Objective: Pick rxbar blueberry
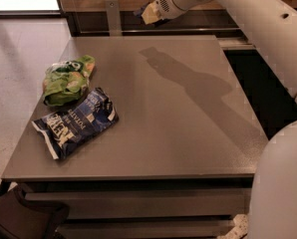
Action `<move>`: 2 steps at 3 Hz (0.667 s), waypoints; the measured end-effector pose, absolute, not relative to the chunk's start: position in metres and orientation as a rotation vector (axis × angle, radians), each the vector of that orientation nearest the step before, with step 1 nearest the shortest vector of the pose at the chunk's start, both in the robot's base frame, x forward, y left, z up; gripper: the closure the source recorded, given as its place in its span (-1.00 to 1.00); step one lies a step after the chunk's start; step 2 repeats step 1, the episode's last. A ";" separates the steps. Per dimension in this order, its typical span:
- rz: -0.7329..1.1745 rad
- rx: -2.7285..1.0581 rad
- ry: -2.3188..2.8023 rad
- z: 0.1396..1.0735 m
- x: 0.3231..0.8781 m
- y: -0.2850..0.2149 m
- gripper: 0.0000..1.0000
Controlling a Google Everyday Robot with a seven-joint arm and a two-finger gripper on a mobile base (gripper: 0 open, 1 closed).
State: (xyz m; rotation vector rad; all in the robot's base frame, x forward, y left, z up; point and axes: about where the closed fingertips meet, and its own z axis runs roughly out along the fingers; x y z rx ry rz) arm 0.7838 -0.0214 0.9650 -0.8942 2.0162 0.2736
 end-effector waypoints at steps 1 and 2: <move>0.262 -0.904 1.990 0.980 0.765 -0.029 1.00; 0.262 -0.904 1.990 0.980 0.765 -0.029 1.00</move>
Offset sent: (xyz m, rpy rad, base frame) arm 0.0000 0.0000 0.0000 0.0000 0.0000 0.0000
